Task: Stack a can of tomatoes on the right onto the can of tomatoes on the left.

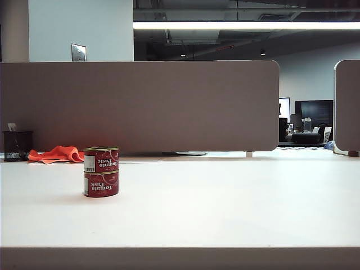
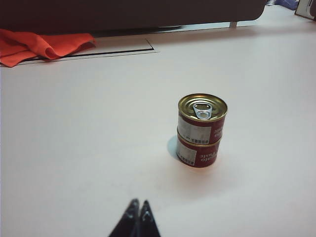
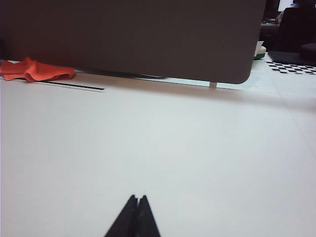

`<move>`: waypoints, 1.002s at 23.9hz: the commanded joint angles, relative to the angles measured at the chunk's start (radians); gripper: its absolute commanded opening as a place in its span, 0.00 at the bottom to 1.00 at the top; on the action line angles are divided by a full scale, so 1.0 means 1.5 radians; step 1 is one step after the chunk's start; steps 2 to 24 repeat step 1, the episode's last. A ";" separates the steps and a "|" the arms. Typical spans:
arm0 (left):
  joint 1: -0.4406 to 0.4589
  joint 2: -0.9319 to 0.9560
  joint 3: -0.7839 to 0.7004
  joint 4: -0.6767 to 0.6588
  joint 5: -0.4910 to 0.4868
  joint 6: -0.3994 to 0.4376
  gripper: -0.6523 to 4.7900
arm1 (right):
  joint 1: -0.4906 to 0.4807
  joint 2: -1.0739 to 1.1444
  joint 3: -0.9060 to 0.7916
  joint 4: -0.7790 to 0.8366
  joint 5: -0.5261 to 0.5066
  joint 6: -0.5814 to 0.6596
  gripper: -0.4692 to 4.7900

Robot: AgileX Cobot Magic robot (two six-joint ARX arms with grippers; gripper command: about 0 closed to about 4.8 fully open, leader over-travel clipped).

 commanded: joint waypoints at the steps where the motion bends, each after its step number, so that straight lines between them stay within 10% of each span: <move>1: 0.001 -0.001 0.002 0.008 0.003 0.000 0.11 | -0.026 -0.002 -0.004 0.011 -0.001 -0.002 0.08; 24: 0.001 -0.001 0.002 0.008 0.003 0.000 0.11 | -0.026 -0.002 -0.004 0.011 -0.001 -0.002 0.08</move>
